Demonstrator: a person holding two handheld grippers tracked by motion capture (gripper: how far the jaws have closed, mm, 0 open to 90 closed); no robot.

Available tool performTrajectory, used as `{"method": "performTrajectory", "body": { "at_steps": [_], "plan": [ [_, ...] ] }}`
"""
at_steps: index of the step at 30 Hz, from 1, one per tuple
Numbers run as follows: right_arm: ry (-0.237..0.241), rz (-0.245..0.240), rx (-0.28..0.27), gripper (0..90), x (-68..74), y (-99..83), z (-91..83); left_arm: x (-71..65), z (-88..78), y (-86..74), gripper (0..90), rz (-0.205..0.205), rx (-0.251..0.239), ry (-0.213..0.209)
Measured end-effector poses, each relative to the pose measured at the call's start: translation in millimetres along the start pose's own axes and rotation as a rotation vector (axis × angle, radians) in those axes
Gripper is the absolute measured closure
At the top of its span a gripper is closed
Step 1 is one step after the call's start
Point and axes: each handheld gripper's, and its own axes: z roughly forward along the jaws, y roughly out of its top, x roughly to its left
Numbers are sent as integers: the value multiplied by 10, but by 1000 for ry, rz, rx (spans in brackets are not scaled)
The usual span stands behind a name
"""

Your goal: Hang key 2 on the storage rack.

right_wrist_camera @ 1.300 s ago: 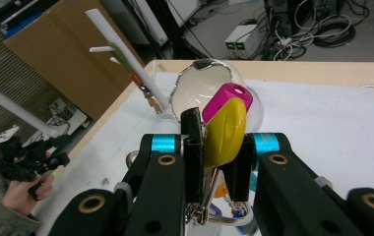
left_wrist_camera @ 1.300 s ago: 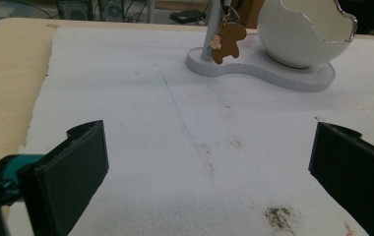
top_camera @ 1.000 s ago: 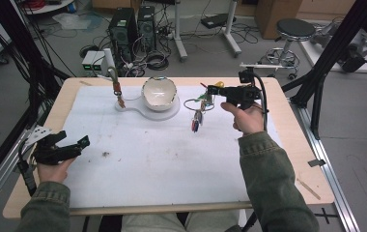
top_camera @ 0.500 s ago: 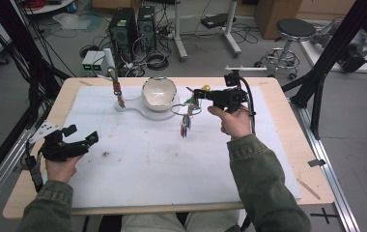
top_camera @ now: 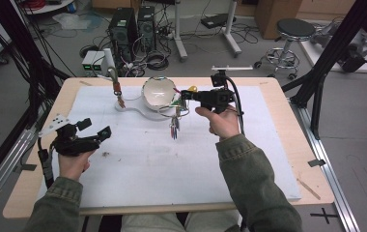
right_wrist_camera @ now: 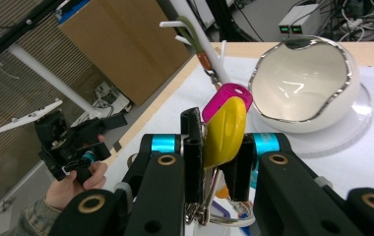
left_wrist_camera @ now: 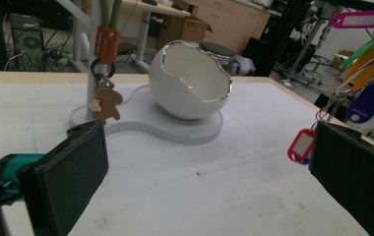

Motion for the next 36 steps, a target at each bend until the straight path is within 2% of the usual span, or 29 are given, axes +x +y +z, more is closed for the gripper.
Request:
{"method": "performTrajectory", "body": {
  "at_steps": [2, 6, 15, 19, 23, 33, 36],
  "plan": [
    [5, 1, 2, 813, 36, 14, 25, -33, 28, 27, 20, 19, -3, -2],
    [11, -9, -1, 812, 96, 45, 62, -84, 89, 51, 20, 31, -8, -16],
    [21, -6, -2, 812, 156, 54, 134, -198, 204, 122, 21, 30, -25, -42],
    [34, -9, 0, 813, 180, 49, 185, -286, 278, 165, 21, 42, -29, -68],
    [39, -17, 21, 812, 235, 35, 234, -369, 340, 190, 21, 68, -14, -90],
    [64, -6, 35, 812, 336, 22, 382, -543, 429, 255, 22, 84, -15, -141],
    [73, -1, 43, 812, 364, 12, 433, -560, 433, 262, 41, 71, -21, -160]
  ]
}}
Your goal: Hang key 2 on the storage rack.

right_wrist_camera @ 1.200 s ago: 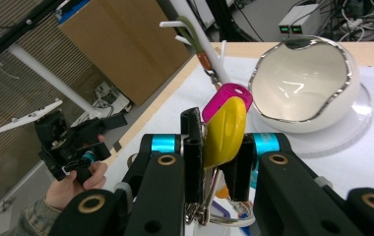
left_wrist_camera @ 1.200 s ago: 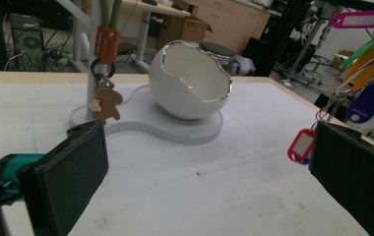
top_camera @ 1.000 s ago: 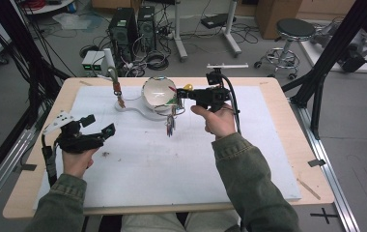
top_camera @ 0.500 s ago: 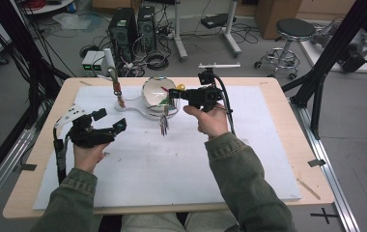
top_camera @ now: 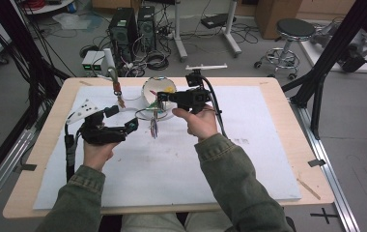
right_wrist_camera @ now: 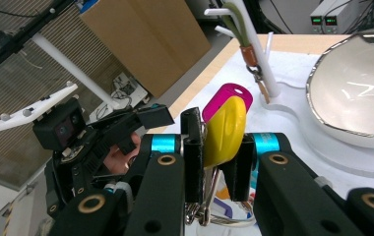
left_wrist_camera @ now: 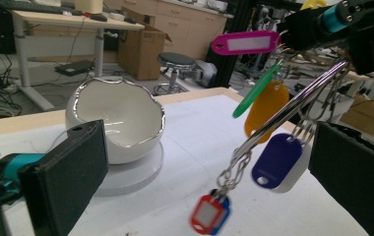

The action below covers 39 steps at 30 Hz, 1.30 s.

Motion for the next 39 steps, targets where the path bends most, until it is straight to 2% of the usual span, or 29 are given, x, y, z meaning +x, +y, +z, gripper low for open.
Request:
{"method": "performTrajectory", "body": {
  "at_steps": [11, 17, 22, 28, 33, 37, 39],
  "plan": [
    [35, 2, 21, 812, 51, -25, 119, -18, 20, -7, 168, 4, 2, -1],
    [58, 13, 30, 812, 61, -27, 185, -77, 47, -18, 298, 47, -1, -27],
    [70, 17, 37, 812, 79, -30, 226, -135, 35, -22, 466, 111, -18, -17],
    [68, 25, 31, 812, 67, -22, 211, -134, 5, -10, 503, 109, -27, -24],
    [75, 29, 30, 811, 56, -19, 208, -127, -1, -9, 724, 119, -28, -47],
    [74, 41, 23, 811, 47, -15, 218, -146, 2, -16, 820, 133, -12, -46],
    [80, 33, 23, 810, 39, -14, 222, -160, -3, -14, 860, 131, -24, -48]
  ]
}}
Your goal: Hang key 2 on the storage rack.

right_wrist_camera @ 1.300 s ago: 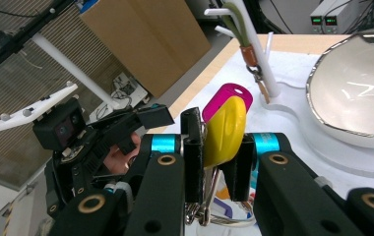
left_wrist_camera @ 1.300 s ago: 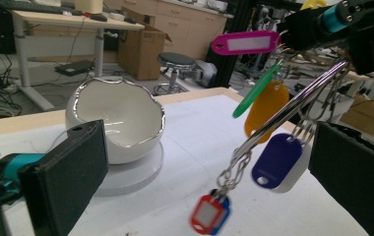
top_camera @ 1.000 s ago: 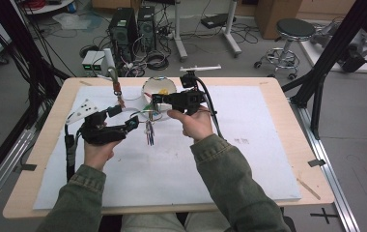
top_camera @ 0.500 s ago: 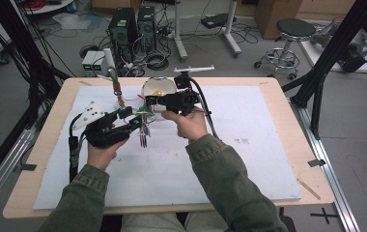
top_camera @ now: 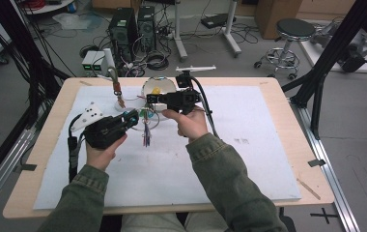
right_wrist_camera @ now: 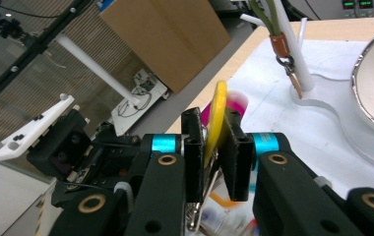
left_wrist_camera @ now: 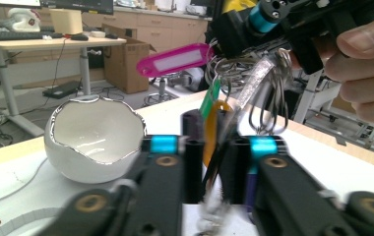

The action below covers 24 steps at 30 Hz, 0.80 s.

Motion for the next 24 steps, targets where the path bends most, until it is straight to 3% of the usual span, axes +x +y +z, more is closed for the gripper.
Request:
{"method": "performTrajectory", "body": {
  "at_steps": [3, 5, 7, 12, 17, 24],
  "plan": [
    [-19, -28, 3, 793, 27, -12, -1, 10, 3, 0, 862, -3, 0, -4],
    [-25, -41, -6, 679, 43, -16, -15, 15, 5, 0, 864, -12, 0, -7],
    [-48, -52, -22, 625, 51, -16, -31, 21, 5, 3, 865, -26, -4, -17],
    [-63, -46, -52, 462, 29, -24, -91, 54, -7, 13, 866, -64, -9, -12],
    [-109, -36, -64, 298, -32, -53, -155, 96, -18, 19, 866, -82, -8, 10],
    [-167, -27, -78, 156, -97, -86, -243, 141, -48, 42, 867, -108, -24, 19]
  ]
}}
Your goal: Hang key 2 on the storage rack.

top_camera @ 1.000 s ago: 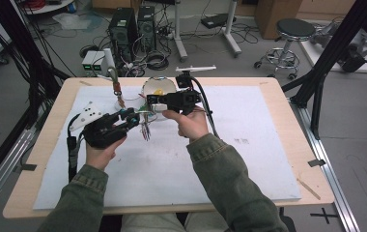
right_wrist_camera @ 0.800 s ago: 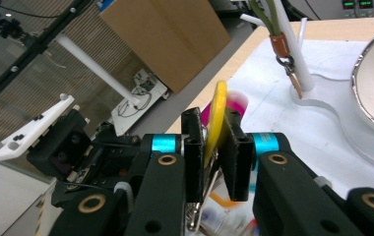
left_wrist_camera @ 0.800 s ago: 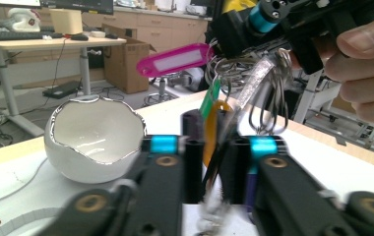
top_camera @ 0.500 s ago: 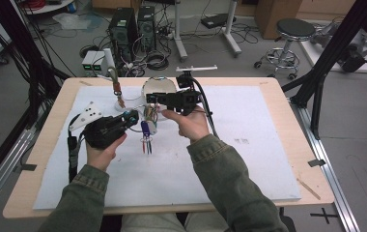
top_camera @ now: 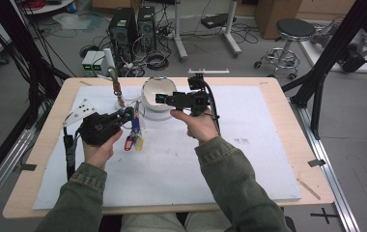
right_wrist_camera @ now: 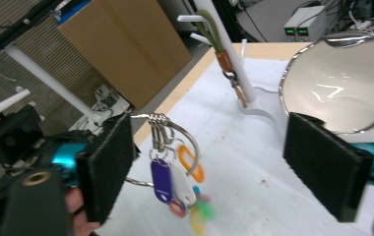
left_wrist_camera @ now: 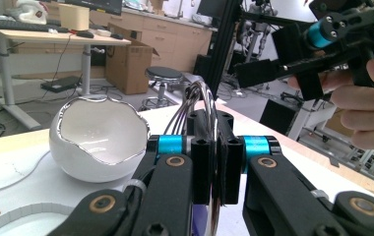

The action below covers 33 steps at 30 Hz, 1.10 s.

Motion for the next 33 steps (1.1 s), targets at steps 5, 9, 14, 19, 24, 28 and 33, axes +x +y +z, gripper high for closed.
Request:
{"method": "performTrajectory", "body": {
  "at_steps": [5, 9, 14, 19, 24, 28, 33],
  "plan": [
    [-2, -18, -5, 105, -48, -27, -53, 51, -32, 26, 867, -16, -10, 19],
    [-47, -74, -17, 20, -89, -62, -109, 99, -61, 43, 867, -22, -10, 40],
    [-81, -70, -44, 20, -189, -119, -189, 169, -102, 70, 866, -24, -19, 59],
    [-119, -58, -79, 20, -300, -202, -294, 234, -145, 102, 867, -34, -22, 70],
    [-173, -69, -103, 20, -393, -281, -399, 304, -198, 136, 867, -46, -37, 87],
    [-204, -74, -108, 20, -448, -340, -478, 349, -226, 177, 867, -45, -38, 101],
    [-207, -54, -100, 20, -549, -425, -546, 412, -264, 243, 867, -44, -37, 111]
  ]
}}
